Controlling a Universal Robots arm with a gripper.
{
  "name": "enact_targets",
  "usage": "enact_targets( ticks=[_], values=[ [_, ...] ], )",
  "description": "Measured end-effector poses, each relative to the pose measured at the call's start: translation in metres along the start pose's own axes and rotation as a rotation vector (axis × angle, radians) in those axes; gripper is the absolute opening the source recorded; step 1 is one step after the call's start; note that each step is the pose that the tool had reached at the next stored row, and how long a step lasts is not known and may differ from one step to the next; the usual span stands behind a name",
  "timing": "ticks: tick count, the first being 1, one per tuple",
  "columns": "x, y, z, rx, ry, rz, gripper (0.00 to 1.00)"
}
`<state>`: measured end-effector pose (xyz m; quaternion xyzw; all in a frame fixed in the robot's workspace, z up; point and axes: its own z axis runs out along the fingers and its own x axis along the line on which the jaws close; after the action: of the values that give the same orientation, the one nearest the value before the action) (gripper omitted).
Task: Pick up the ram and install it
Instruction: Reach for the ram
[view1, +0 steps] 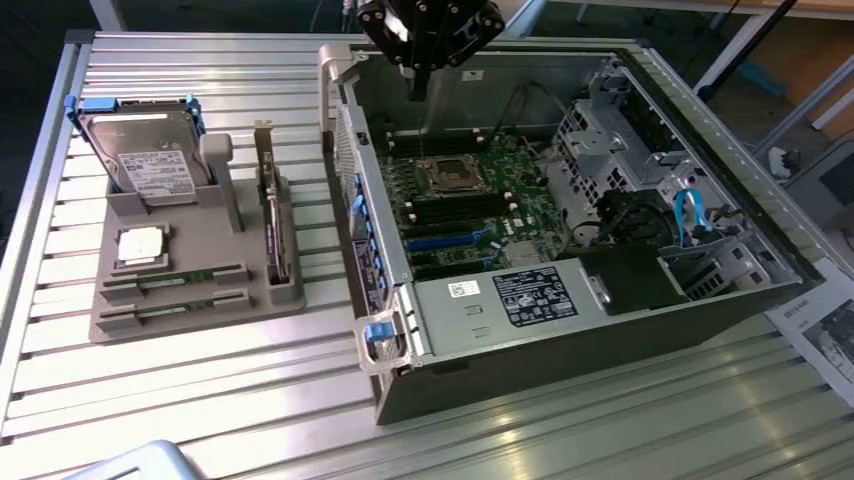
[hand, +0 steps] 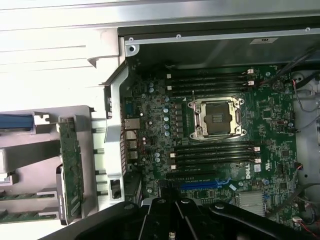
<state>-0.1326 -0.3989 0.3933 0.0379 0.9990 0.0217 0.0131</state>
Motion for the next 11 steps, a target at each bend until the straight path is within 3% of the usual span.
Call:
enact_targets(
  ticks=[11],
  values=[
    [0.02, -0.0015, -0.0005, 0.0, 0.0, 0.0, 0.1]
  ],
)
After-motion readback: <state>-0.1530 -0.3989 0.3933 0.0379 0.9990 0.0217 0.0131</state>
